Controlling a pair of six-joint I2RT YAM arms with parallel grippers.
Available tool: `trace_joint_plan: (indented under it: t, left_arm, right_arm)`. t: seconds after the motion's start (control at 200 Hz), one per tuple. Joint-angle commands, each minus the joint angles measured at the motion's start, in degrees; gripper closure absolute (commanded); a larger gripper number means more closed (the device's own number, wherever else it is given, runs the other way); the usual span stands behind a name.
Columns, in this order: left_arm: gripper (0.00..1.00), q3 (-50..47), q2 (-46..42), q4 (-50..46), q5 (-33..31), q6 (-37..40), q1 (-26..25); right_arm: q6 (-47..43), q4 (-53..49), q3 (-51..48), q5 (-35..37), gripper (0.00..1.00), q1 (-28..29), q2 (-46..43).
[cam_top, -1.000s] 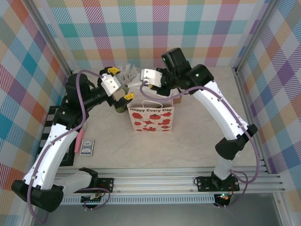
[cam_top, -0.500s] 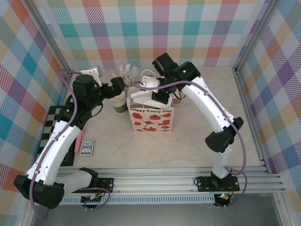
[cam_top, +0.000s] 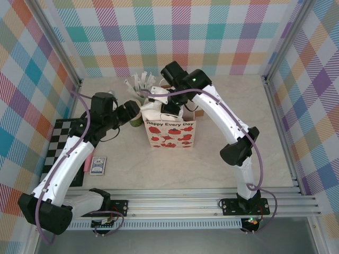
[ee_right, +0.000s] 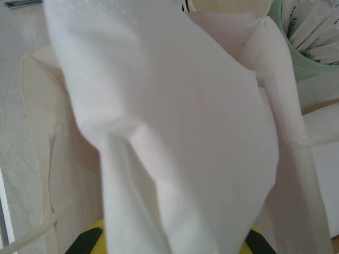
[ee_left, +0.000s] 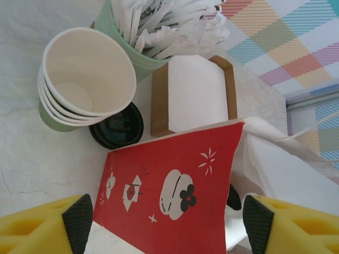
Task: Pack the takeout coffee
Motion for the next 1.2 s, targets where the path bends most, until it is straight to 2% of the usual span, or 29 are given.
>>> trace_joint_plan:
  t: [0.0, 0.49, 0.625, 0.825, 0.985, 1.07, 1.2]
  left_arm:
    - [0.26, -0.08, -0.91, -0.68, 1.21, -1.8, -0.33]
    - [0.26, 1.16, -0.02, -0.39, 5.23, -0.64, -0.83]
    - [0.26, 1.42, -0.02, -0.44, 5.43, -0.28, -1.28]
    - [0.27, 1.77, 0.93, -0.45, 6.82, -0.1, -1.56]
    - [0.27, 1.85, 0.93, -0.75, 5.31, -0.13, -1.65]
    - [0.26, 1.94, 0.81, -1.09, 4.68, 0.06, -1.65]
    - [0.21, 2.23, 0.96, -2.41, 3.62, 0.57, -1.65]
  right_arm:
    - [3.73, -1.57, 1.38, -2.03, 0.91, 0.38, 0.55]
    - [7.16, -5.54, 1.73, -1.04, 0.88, 0.35, 1.91]
    - [8.16, -4.04, 2.25, 1.72, 0.81, 0.44, 3.47]
    - [6.98, -4.19, 3.84, -1.33, 0.73, 0.48, 2.54]
    - [6.33, -1.41, -0.1, -1.57, 0.57, 0.19, -2.78]
    - [6.23, 0.49, -4.67, -1.87, 0.57, -0.05, -5.37]
    - [6.89, 0.86, -7.4, -1.71, 0.67, -0.16, -6.38]
